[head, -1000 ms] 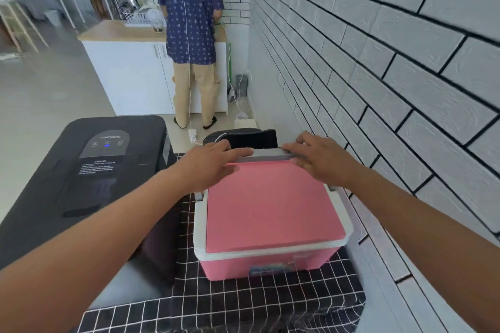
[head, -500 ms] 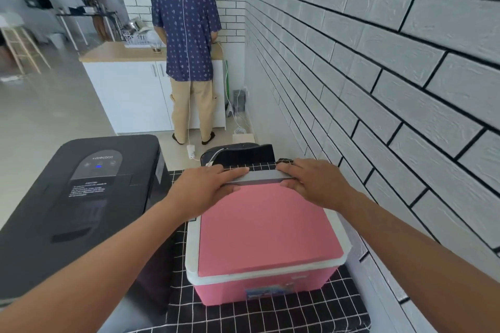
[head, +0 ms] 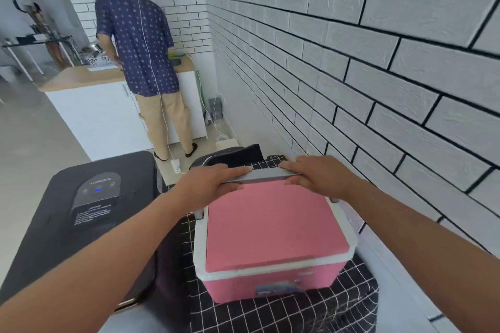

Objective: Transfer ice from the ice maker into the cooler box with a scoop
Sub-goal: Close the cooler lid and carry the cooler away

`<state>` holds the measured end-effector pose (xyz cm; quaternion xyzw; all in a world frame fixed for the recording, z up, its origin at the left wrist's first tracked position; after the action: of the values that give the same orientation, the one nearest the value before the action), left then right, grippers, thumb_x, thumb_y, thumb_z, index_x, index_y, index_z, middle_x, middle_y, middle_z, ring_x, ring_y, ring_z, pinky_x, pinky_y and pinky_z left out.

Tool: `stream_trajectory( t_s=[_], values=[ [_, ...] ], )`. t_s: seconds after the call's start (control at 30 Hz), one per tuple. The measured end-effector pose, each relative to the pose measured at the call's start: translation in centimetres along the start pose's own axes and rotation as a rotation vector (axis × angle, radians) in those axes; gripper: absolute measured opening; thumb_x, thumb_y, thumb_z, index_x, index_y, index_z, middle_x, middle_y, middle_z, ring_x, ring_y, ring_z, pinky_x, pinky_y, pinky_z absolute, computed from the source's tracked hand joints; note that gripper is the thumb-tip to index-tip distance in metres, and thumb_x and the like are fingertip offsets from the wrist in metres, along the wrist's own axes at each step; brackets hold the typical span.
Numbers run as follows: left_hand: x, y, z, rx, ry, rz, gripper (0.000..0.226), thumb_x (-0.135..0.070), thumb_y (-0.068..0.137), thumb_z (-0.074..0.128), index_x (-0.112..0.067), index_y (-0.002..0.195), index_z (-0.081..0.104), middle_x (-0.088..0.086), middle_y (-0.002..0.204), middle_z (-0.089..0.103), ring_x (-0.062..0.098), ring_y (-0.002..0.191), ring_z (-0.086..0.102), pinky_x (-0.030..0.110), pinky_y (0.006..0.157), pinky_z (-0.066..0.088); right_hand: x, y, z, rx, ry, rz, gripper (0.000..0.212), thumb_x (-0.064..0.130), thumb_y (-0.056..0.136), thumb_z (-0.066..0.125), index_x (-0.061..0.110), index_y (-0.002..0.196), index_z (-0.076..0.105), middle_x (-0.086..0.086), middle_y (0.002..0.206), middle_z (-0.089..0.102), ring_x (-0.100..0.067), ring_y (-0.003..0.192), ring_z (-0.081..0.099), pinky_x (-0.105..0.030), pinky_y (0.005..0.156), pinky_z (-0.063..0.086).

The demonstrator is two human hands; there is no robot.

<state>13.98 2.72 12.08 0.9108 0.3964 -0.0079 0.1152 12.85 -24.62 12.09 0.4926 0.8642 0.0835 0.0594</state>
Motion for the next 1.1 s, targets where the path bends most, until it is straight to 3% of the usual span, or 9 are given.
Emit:
stream_trajectory(
  t_s=[0.07,0.17,0.27,0.47,0.6,0.77,0.87,1.0,1.1],
  values=[
    [0.2,0.3,-1.6,-0.015,0.005,0.077,0.052,-0.072,0.089,0.024,-0.061,0.140,0.025,-0.016,0.088,0.052,0.007,0.078,0.056,0.021,0.063,0.040,1.2,-1.3,-1.7,-0.026,0.013,0.073,0.045,0.062,0.092,0.037,0.047,0.134,0.041,0.017,0.088,0.047,-0.011,0.086,0.060,-0.027,0.063,0.038],
    [-0.1,1.2,-5.0,0.020,0.001,0.196,0.053,-0.071,0.089,0.025,-0.059,0.141,0.027,-0.017,0.091,0.053,0.008,0.086,0.056,0.028,0.074,0.045,3.4,-3.4,-5.1,-0.061,0.026,0.183,0.047,0.064,0.091,0.033,0.050,0.136,0.036,0.011,0.096,0.058,-0.010,0.087,0.060,-0.033,0.073,0.048],
    [-1.1,2.1,-8.6,0.026,-0.031,0.333,0.053,-0.069,0.089,0.030,-0.057,0.140,0.033,-0.017,0.091,0.054,0.009,0.090,0.057,0.032,0.081,0.047,5.3,-6.1,-8.6,-0.103,0.001,0.295,0.045,0.063,0.093,0.030,0.052,0.136,0.034,0.013,0.097,0.058,-0.009,0.085,0.061,-0.031,0.076,0.047],
    [-6.3,3.4,-13.4,0.066,-0.075,0.618,0.049,-0.073,0.086,0.031,-0.064,0.135,0.032,-0.033,0.098,0.054,-0.009,0.088,0.050,0.022,0.080,0.040,9.5,-13.0,-13.1,-0.185,-0.050,0.512,0.048,0.068,0.090,0.027,0.053,0.135,0.033,0.020,0.094,0.055,-0.005,0.090,0.057,-0.026,0.070,0.037],
    [-10.5,3.1,-14.5,0.126,-0.153,0.721,0.046,-0.077,0.080,0.039,-0.074,0.126,0.034,-0.053,0.099,0.045,-0.027,0.097,0.043,0.013,0.084,0.036,12.9,-18.1,-15.8,-0.202,-0.071,0.635,0.048,0.069,0.089,0.030,0.053,0.134,0.033,0.018,0.103,0.063,-0.007,0.095,0.059,-0.030,0.076,0.047],
    [-16.5,2.2,-16.6,0.157,-0.229,0.878,0.044,-0.075,0.081,0.044,-0.076,0.123,0.035,-0.052,0.111,0.047,-0.022,0.107,0.045,0.014,0.089,0.038,17.0,-24.2,-20.3,-0.208,-0.116,0.769,0.061,0.078,0.083,0.023,0.051,0.136,0.037,0.017,0.114,0.064,-0.007,0.101,0.058,-0.028,0.083,0.047],
    [-21.4,1.7,-17.8,0.156,-0.249,0.974,0.043,-0.075,0.081,0.043,-0.076,0.123,0.036,-0.051,0.116,0.046,-0.023,0.111,0.043,0.013,0.091,0.036,19.2,-28.6,-22.8,-0.204,-0.131,0.868,0.058,0.079,0.083,0.023,0.052,0.133,0.038,0.016,0.105,0.066,-0.007,0.093,0.059,-0.029,0.081,0.048],
    [-27.4,0.0,-18.1,0.167,-0.248,1.081,0.046,-0.079,0.078,0.041,-0.075,0.124,0.036,-0.036,0.133,0.050,-0.006,0.121,0.048,0.028,0.103,0.040,21.9,-34.6,-24.7,-0.220,-0.182,0.988,0.062,0.082,0.081,0.020,0.052,0.132,0.038,0.021,0.107,0.065,-0.005,0.090,0.057,-0.025,0.077,0.046],
    [-32.0,-1.7,-17.3,0.173,-0.226,1.157,0.045,-0.080,0.079,0.037,-0.078,0.124,0.030,-0.031,0.137,0.049,0.002,0.123,0.050,0.035,0.105,0.040,24.4,-39.0,-25.3,-0.193,-0.268,1.059,0.050,0.076,0.086,0.021,0.052,0.124,0.043,0.025,0.087,0.059,-0.004,0.077,0.053,-0.024,0.067,0.044]
  ],
)
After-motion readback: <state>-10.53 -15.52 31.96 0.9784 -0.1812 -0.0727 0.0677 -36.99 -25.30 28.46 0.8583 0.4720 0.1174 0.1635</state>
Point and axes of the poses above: each hand's wrist, its own y-axis towards the middle knuckle, its own z-axis out of the palm, x = y × z, the point moved 3 cm from there along y, towards the middle knuckle
